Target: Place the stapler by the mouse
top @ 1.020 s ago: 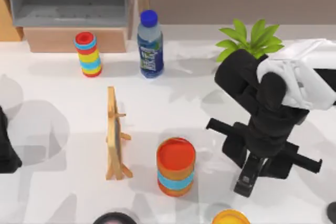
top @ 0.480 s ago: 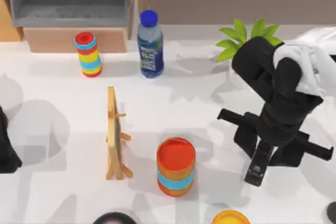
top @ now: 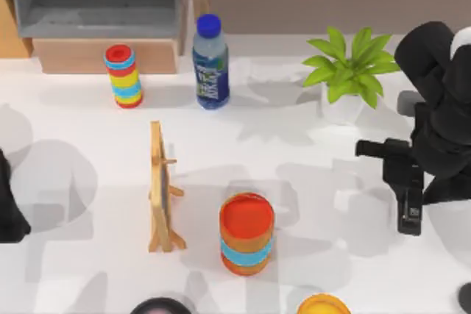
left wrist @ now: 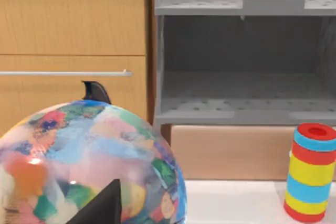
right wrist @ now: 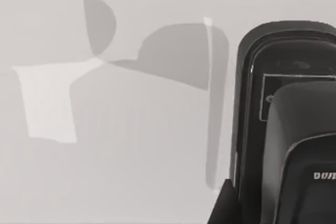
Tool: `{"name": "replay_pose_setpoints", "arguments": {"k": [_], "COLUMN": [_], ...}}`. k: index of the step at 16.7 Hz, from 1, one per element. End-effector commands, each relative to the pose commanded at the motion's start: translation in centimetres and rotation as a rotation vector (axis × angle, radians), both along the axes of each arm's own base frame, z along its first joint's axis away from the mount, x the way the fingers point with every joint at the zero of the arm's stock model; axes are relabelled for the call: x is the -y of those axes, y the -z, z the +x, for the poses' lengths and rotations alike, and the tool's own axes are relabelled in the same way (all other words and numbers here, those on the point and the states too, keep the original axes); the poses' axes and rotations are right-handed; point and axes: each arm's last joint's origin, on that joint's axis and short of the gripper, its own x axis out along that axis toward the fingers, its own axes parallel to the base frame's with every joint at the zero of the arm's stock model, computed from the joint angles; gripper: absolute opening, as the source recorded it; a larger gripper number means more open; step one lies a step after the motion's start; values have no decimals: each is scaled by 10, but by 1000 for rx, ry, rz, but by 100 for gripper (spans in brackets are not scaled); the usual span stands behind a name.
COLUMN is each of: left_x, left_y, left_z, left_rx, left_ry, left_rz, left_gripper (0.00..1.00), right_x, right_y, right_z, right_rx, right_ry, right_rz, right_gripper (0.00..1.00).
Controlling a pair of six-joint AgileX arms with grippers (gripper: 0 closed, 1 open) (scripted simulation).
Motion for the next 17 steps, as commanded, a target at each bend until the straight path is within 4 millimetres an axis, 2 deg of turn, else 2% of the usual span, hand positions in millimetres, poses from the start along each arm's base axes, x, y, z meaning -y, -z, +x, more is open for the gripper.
{"name": "replay_pose_setpoints", "arguments": {"k": [4, 8, 10, 17], "left_x": [0, 0, 0, 0], "left_y": [0, 0, 0, 0], "left_z": [0, 0, 0, 0], "left_rx": [0, 0, 0, 0], "left_ry": [0, 0, 0, 0], "left_rz": [0, 0, 0, 0], "left_gripper": [100, 100, 100, 100], "right_x": [42, 81, 87, 86], "right_y": [-5, -9, -10, -10], "right_z": [14, 20, 20, 21], "right_rx": [28, 53, 57, 67], "right_ry": [-152, -200, -203, -206], "right_rz": [8, 14, 15, 16], "right_gripper": [0, 0, 0, 0]}}
